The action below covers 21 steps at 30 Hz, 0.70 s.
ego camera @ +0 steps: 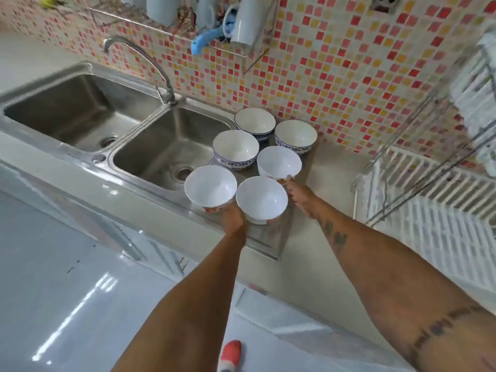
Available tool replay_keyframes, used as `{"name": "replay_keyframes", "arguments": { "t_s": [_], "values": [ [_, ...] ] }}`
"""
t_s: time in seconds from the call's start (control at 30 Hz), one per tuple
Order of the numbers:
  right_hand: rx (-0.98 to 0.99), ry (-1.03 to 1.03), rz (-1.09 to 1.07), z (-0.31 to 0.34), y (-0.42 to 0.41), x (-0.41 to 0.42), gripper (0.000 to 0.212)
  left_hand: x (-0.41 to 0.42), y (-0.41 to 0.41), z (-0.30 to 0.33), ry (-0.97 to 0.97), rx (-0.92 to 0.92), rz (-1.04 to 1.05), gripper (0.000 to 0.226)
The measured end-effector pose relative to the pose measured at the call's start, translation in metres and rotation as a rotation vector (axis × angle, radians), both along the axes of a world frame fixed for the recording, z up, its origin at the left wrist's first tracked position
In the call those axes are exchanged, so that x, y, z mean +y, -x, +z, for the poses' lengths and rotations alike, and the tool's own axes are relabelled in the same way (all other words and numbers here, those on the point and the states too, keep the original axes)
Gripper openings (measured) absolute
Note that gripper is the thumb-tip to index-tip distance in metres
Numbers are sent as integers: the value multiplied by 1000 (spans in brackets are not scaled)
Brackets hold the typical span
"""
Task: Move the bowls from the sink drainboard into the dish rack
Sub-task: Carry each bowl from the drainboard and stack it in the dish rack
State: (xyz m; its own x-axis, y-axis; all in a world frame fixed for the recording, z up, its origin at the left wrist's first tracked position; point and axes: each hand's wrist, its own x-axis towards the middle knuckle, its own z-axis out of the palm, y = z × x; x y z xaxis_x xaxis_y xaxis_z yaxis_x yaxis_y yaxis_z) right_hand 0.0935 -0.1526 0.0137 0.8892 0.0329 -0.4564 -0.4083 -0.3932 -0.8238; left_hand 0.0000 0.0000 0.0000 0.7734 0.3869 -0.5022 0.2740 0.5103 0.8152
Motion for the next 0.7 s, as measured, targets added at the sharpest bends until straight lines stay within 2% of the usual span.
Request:
{"name": "replay_keyframes", "arguments": {
  "t_s": [0.07,0.17,0.3,0.5,0.7],
  "values": [
    [17,-43,-19,-3,-2,2,52,-1,-6,3,27,7,62,26],
    [57,-63,-18,-11,-6,3,55,-2,-14,4,152,84,84,40],
    [56,-173,-9,-5,-6,16,49,-12,-15,19,192,147,106,42],
    [46,-111,49,-5,-1,22,44,-18,-16,20,215,181,139,42],
    [120,-72,62,6,0,22,57,-20,-16,35,396,256,216,41]
  ]
}}
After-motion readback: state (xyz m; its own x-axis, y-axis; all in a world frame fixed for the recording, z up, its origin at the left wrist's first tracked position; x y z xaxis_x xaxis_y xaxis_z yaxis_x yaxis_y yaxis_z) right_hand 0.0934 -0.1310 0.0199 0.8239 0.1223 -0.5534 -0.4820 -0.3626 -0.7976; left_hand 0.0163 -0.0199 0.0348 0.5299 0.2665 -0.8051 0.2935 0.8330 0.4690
